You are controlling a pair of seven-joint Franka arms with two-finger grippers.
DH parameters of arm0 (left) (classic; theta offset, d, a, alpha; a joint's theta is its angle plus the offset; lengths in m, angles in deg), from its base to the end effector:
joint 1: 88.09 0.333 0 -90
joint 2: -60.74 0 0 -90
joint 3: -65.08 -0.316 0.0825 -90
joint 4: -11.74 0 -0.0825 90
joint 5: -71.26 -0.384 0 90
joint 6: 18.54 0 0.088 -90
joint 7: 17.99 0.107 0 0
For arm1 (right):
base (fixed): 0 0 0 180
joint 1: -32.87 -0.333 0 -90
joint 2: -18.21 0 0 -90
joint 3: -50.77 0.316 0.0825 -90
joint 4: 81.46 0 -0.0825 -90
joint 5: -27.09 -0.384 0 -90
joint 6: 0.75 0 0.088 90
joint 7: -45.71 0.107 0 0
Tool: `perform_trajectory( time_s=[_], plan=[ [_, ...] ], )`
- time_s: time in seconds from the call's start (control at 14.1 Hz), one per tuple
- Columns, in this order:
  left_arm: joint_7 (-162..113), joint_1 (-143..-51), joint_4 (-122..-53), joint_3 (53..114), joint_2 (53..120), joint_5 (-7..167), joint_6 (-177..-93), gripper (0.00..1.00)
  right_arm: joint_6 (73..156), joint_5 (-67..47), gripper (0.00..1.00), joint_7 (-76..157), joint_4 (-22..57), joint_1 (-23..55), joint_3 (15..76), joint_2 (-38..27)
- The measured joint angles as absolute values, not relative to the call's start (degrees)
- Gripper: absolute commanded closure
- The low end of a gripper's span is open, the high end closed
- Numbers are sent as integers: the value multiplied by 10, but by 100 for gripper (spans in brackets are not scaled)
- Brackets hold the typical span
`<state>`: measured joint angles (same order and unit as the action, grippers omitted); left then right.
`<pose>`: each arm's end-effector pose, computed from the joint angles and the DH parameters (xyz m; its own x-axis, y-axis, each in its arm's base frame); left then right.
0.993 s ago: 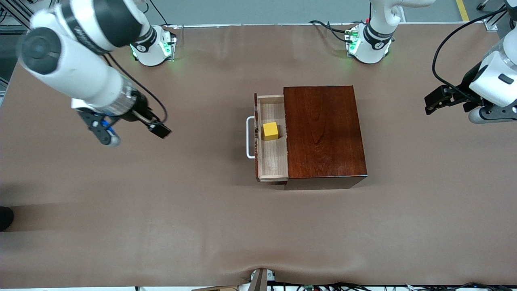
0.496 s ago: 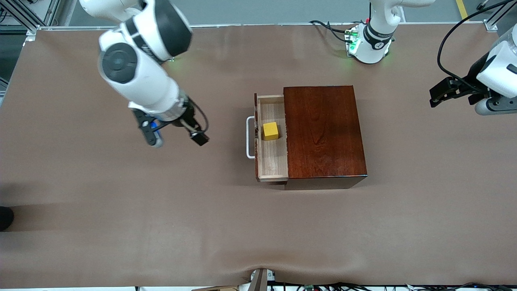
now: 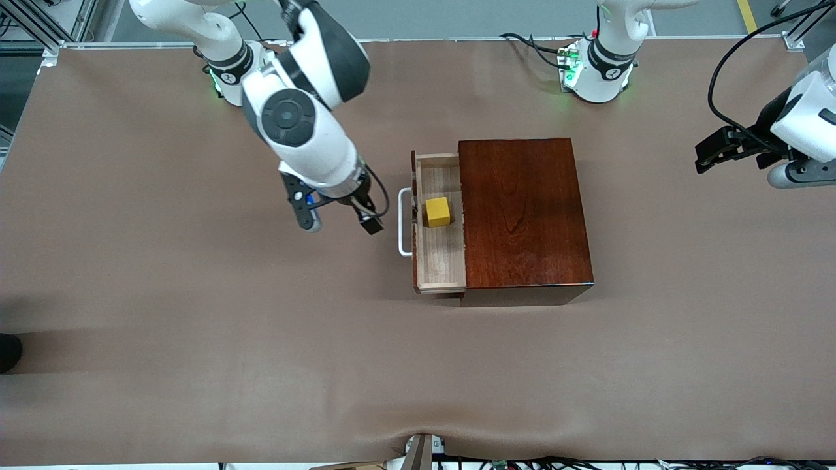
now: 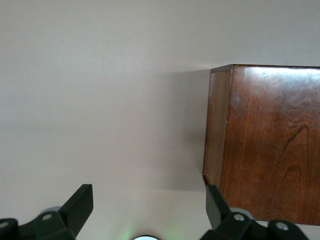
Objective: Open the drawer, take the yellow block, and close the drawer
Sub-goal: 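Move the right gripper over the yellow cube in the drawer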
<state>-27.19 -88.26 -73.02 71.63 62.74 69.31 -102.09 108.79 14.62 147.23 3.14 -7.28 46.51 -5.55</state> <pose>0.5508 -0.0597 0.6384 0.9976 0.0470 -0.0502 0.0451 -0.9982 -0.0385 0.5404 0.4195 0.4429 0.3464 -0.9216 -0.1754 -0.9347 -0.3549 0.0191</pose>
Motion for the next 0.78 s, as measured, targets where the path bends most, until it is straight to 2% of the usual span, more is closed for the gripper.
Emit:
perform_trajectory(
  time_s=[0.78],
  plan=[
    [-272,-882,-730,728,620,696,-1017,0,1179,146,0,1663,9,-152,465,-138]
  ],
)
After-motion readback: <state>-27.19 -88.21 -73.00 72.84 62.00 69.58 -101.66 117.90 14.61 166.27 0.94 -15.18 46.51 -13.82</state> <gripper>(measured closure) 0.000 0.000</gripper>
